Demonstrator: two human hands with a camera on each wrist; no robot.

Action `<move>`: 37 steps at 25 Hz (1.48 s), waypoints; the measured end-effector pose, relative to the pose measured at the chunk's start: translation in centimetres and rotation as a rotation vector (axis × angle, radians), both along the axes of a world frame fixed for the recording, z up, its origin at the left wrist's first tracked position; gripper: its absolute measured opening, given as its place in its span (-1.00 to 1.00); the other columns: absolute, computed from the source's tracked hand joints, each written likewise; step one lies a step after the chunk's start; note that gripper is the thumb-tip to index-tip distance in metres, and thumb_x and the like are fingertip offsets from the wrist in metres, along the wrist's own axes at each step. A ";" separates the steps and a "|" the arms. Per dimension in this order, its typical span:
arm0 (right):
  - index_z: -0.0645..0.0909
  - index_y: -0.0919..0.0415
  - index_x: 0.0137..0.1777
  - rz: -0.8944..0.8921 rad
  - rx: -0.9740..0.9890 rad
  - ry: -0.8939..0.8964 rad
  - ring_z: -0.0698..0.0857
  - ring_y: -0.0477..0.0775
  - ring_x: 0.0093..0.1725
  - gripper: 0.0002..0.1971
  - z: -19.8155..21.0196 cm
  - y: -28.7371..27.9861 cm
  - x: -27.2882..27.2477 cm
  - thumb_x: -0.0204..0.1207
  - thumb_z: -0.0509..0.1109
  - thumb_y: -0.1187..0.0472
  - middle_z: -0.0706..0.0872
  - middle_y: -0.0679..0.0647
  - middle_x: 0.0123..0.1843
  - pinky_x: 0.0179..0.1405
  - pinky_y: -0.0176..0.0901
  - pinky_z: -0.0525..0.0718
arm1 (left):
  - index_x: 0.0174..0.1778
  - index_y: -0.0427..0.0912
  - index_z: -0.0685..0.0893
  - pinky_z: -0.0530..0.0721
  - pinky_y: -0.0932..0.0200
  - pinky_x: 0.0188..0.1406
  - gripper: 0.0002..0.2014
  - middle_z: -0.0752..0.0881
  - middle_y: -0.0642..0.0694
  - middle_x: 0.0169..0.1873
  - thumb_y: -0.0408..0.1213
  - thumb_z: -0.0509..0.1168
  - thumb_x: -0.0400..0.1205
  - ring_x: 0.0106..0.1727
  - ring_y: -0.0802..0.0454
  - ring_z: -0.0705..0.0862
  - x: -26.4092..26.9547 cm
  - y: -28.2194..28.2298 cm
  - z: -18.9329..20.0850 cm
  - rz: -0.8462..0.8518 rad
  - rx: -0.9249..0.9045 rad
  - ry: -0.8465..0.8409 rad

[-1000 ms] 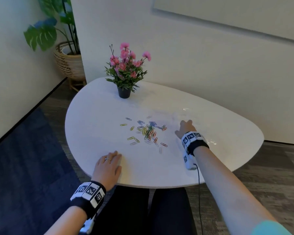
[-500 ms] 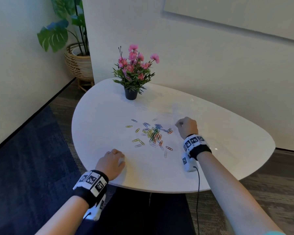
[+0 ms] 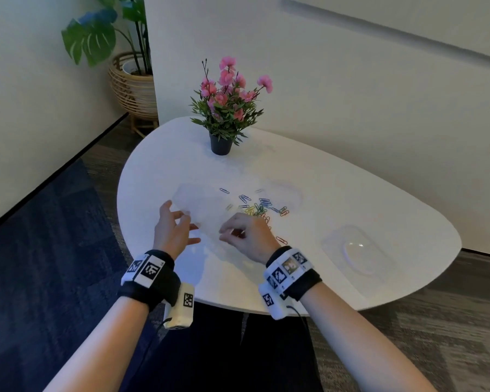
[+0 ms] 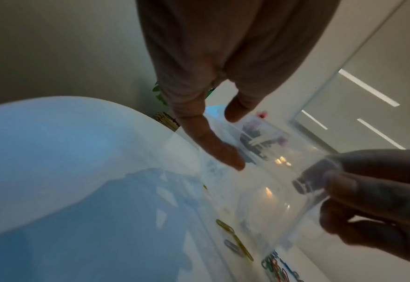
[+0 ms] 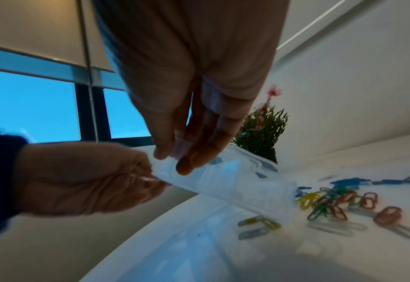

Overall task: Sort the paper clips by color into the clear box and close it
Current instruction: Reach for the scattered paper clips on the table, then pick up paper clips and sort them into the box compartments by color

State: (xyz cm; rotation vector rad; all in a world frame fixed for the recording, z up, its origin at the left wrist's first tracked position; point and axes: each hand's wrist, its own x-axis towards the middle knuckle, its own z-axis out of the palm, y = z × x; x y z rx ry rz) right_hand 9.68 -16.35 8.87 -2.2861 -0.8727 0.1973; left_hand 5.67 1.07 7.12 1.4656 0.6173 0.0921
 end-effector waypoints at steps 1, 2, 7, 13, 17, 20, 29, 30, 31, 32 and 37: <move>0.79 0.32 -0.14 0.021 0.005 0.007 0.70 0.08 -0.20 -0.89 0.0 0.1 0.7 0.43 0.51 0.28 0.78 0.22 -0.12 -0.15 -0.38 0.50 | 0.65 0.01 0.00 0.78 -0.06 -0.21 -0.38 0.44 -0.22 0.43 -0.20 0.13 0.71 0.09 -0.15 0.70 0.0 0.2 -0.1 0.000 -0.008 -0.001; 0.79 0.34 -0.15 0.062 -0.020 -0.008 0.71 0.10 -0.20 -0.90 0.0 0.5 1.1 0.43 0.50 0.30 0.78 0.23 -0.13 -0.14 -0.32 0.52 | 0.65 0.06 -0.02 0.80 -0.07 -0.25 -0.36 0.44 -0.19 0.44 -0.11 0.15 0.70 0.11 -0.16 0.70 0.0 0.4 -0.2 -0.013 -0.019 -0.004; 0.74 0.35 0.09 0.215 -0.022 -0.028 0.76 0.12 -0.13 -0.78 -0.3 2.2 0.4 0.45 0.45 0.39 0.74 0.22 0.08 -0.08 -0.37 0.63 | 0.63 0.05 0.01 0.81 -0.01 -0.34 -0.30 0.44 -0.25 0.42 -0.18 0.23 0.64 0.17 -0.19 0.67 0.7 1.8 -0.1 0.057 -0.025 0.033; 0.47 0.25 0.46 -0.284 -0.477 0.045 0.51 0.26 0.44 -0.54 -2.3 -3.0 11.3 0.57 0.18 0.49 0.40 0.22 0.53 0.43 -0.03 0.51 | 0.64 -0.08 -0.01 0.78 -0.06 -0.29 -0.39 0.51 -0.24 0.34 -0.23 0.05 0.67 0.08 -0.11 0.72 -0.3 5.9 -1.5 0.139 0.063 0.096; 0.22 0.19 0.60 -0.171 -0.814 0.112 0.40 0.34 0.49 -0.47 -4.4 -4.8 14.7 0.63 0.12 0.42 0.23 0.20 0.64 0.35 0.09 0.56 | 0.63 -0.03 0.03 0.78 -0.06 -0.24 -0.43 0.47 -0.17 0.35 -0.20 0.03 0.69 -0.03 -0.04 0.71 -0.9 6.3 -3.0 0.084 0.113 0.186; 0.41 0.19 0.51 -0.150 -0.792 0.043 0.43 0.34 0.40 -0.58 -5.3 -4.1 14.5 0.66 0.17 0.25 0.36 0.20 0.51 0.24 0.04 0.56 | 0.60 -0.06 0.09 0.77 -0.02 -0.28 -0.46 0.50 -0.18 0.31 -0.19 0.03 0.67 0.04 -0.12 0.69 -1.0 6.1 -3.8 0.033 0.123 0.269; 0.73 0.44 0.10 -0.239 -0.582 0.006 0.72 0.26 0.14 -0.78 -4.0 -2.7 13.0 0.57 0.30 0.37 0.77 0.32 0.14 0.16 -0.13 0.64 | 0.56 -0.28 0.32 0.30 -0.02 0.51 -0.48 0.25 -0.29 0.54 -0.25 0.19 0.66 0.55 -0.18 0.31 -2.4 4.5 -1.3 0.040 0.503 0.245; 0.72 0.46 0.09 -0.276 -0.564 0.026 0.72 0.27 0.11 -0.78 -4.0 -2.7 12.9 0.58 0.30 0.36 0.77 0.33 0.12 0.13 -0.10 0.67 | 0.54 -0.27 0.35 0.30 0.02 0.51 -0.50 0.26 -0.27 0.53 -0.28 0.20 0.66 0.53 -0.16 0.33 -2.6 4.1 -0.8 0.064 0.533 0.193; 0.72 0.48 0.06 -0.344 -0.498 0.068 0.72 0.25 0.06 -0.79 -4.0 -3.0 12.9 0.57 0.32 0.35 0.78 0.30 0.07 0.07 -0.09 0.68 | 0.51 -0.26 0.41 0.32 0.04 0.49 -0.53 0.31 -0.26 0.50 -0.31 0.21 0.65 0.50 -0.15 0.37 -2.8 3.6 -0.4 0.070 0.568 0.141; 0.72 0.48 0.04 -0.428 -0.395 0.121 0.72 0.21 -0.01 -0.79 -3.9 -3.6 13.0 0.56 0.35 0.33 0.77 0.25 -0.01 -0.01 -0.11 0.66 | 0.46 -0.24 0.46 0.36 0.05 0.46 -0.58 0.37 -0.25 0.46 -0.33 0.21 0.65 0.46 -0.14 0.43 -2.8 3.2 -0.1 0.058 0.604 0.089; 0.63 0.45 0.00 -0.759 0.685 0.936 0.51 0.00 -0.35 -0.86 -3.9 -6.6 10.3 0.59 0.31 0.36 0.59 0.15 -0.27 -0.50 -0.32 0.55 | 0.23 -0.15 0.66 0.56 0.21 0.22 -0.73 0.62 -0.12 0.27 -0.35 0.20 0.64 0.07 0.12 0.61 -1.5 -0.4 0.6 -0.163 0.624 -0.074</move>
